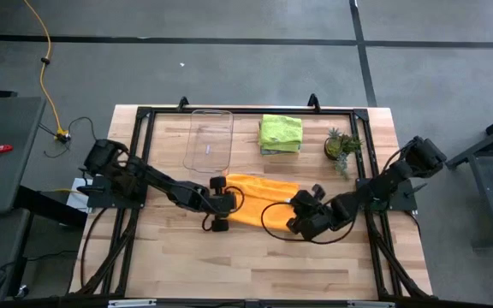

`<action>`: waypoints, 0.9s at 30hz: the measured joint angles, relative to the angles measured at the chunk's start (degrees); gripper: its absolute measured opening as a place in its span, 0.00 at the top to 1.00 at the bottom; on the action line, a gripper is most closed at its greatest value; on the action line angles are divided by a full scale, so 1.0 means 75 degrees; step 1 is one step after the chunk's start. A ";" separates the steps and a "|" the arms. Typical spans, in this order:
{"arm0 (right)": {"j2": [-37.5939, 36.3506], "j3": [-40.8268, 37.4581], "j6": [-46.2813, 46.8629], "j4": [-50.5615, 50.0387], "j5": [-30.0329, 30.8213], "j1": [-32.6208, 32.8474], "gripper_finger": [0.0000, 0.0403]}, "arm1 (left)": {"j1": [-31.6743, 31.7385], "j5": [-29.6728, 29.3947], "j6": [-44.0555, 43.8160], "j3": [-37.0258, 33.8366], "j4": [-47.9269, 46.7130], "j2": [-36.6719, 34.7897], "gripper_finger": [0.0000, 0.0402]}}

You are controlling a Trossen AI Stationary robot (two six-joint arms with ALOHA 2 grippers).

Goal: Fold microfiber towels
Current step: Fold the orange microfiber cloth

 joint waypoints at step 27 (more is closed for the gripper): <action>0.1720 0.0488 -0.0132 0.2095 -0.2044 0.1367 1.00 | -0.2643 -0.0179 -0.3985 0.0069 -0.0297 0.0286 1.00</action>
